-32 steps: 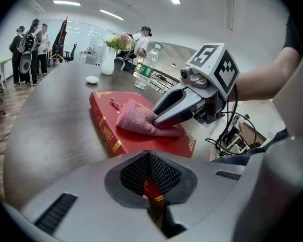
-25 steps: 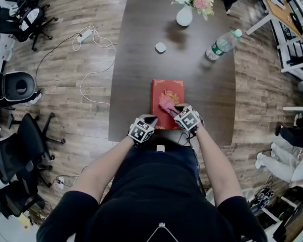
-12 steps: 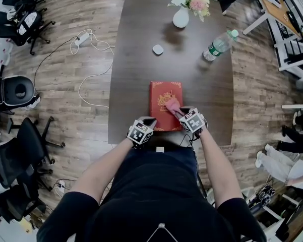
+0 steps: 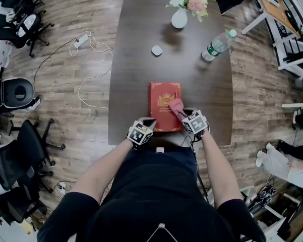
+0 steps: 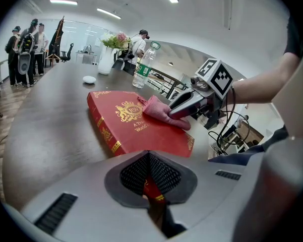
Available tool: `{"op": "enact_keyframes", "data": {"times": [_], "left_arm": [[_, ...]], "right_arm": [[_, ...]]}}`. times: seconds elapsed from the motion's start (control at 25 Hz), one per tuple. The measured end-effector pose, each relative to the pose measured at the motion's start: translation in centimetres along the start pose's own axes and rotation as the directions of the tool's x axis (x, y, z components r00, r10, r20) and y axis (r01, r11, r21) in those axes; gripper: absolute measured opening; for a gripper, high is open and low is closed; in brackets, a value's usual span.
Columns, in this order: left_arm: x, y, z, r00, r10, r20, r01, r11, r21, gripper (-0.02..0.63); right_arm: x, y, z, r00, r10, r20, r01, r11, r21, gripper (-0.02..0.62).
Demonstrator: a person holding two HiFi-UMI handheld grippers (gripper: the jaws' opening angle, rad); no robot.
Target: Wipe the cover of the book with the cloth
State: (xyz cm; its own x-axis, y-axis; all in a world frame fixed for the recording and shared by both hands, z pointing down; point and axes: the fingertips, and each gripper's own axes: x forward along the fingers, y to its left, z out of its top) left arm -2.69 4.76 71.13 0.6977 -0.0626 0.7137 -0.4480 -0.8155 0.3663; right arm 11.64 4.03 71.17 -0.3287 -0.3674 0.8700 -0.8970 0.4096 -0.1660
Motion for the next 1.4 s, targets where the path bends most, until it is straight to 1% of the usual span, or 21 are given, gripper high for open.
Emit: {"op": "enact_keyframes", "data": {"times": [0.2,0.4,0.6,0.88,1.4], "left_arm": [[-0.2,-0.2,-0.2,1.0,-0.005,-0.006,0.005,1.0,0.002,-0.005],[-0.2,-1.0,-1.8,0.999,-0.028,-0.028,0.027,1.0,-0.015,-0.005],[-0.6,-1.8,-2.4,0.998,-0.056,-0.035,0.055,0.998,-0.022,-0.005],[-0.4,-1.7,-2.7,0.998,-0.051,-0.032,0.05,0.998,-0.033,-0.005],[-0.3,-1.7,-2.7,0.998,-0.059,-0.032,0.058,0.998,-0.025,-0.005]], "right_arm": [[0.1,0.0,0.0,1.0,-0.005,-0.001,0.005,1.0,0.001,0.095],[0.2,-0.1,0.0,1.0,-0.009,0.003,0.009,1.0,0.004,0.095],[0.1,-0.1,0.1,1.0,-0.014,0.007,0.014,1.0,0.007,0.095],[-0.1,0.1,-0.5,1.0,-0.018,0.005,0.018,1.0,0.009,0.095],[-0.4,1.2,-2.0,1.0,-0.014,-0.009,0.014,1.0,-0.001,0.095]]}}
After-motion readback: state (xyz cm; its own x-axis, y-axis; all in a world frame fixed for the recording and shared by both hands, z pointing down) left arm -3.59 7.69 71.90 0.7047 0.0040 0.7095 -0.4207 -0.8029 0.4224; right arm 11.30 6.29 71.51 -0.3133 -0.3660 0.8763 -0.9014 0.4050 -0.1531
